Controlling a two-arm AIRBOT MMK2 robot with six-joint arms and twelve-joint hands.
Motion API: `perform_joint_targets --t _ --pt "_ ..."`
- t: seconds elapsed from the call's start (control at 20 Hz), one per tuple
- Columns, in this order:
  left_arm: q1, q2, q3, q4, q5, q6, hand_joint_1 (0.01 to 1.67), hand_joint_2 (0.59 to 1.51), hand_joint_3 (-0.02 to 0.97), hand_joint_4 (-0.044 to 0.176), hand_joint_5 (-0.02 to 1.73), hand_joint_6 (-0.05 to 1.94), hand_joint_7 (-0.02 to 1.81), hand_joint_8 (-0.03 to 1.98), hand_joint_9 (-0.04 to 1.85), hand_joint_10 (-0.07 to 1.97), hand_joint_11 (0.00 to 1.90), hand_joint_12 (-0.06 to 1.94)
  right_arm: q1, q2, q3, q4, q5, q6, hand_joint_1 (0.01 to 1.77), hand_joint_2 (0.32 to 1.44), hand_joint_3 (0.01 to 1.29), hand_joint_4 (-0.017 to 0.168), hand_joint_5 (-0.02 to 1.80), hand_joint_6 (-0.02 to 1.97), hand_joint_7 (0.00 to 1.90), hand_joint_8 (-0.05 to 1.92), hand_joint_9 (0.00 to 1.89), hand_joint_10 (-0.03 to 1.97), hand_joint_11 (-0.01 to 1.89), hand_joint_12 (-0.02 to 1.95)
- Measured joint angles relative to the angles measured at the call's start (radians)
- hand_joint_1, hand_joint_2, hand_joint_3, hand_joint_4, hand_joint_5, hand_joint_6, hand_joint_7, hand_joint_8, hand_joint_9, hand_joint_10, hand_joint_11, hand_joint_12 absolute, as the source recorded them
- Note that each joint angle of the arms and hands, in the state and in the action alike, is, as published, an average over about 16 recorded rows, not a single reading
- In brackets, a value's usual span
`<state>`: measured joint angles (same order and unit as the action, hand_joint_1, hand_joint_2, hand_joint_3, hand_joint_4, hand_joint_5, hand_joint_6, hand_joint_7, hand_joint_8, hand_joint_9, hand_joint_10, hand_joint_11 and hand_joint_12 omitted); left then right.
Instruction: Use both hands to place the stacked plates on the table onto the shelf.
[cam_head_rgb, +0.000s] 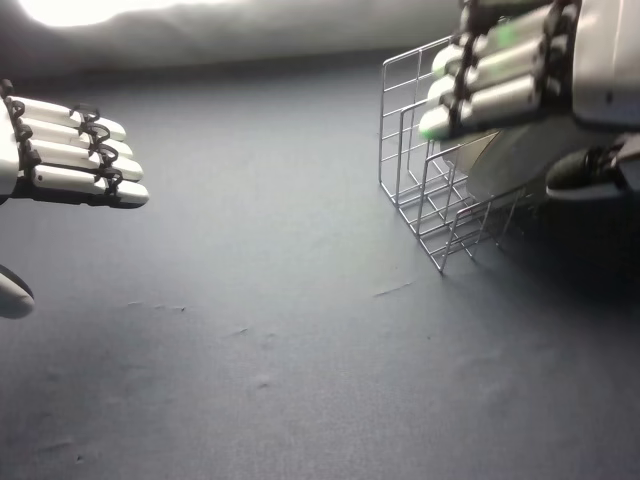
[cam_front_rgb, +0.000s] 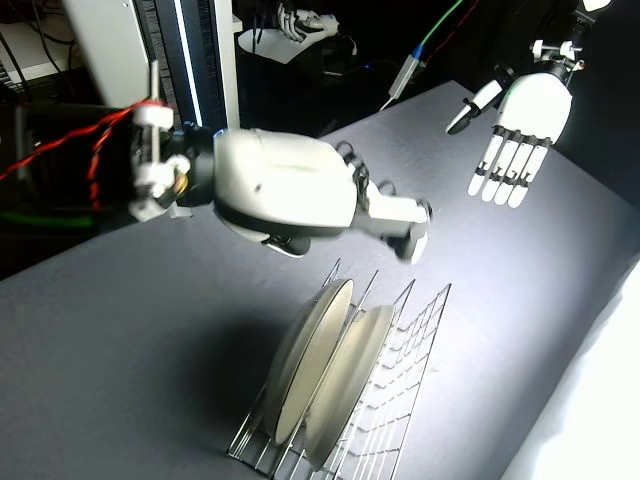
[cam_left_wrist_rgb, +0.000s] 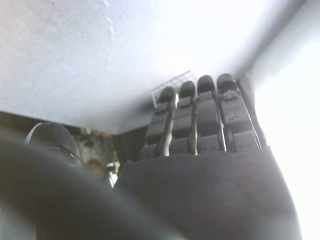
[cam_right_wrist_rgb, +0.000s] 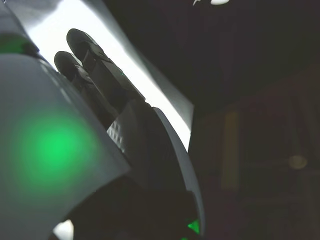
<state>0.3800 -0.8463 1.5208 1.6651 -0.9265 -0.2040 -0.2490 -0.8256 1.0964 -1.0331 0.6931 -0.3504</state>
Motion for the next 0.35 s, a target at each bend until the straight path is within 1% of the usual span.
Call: perform_joint_targets --t 0.35 --pt "0.002 0.000 -0.001 0.000 -0.007 -0.006 0.02 1.122 0.016 -0.002 0.02 0.01 0.01 0.02 0.02 0.01 0.01 0.00 0.011 -0.012 0.000 -0.140 0.073 -0.014 1.04 1.03 0.01 0.005 0.49 0.03 0.52 0.02 0.48 0.00 0.02 1.25"
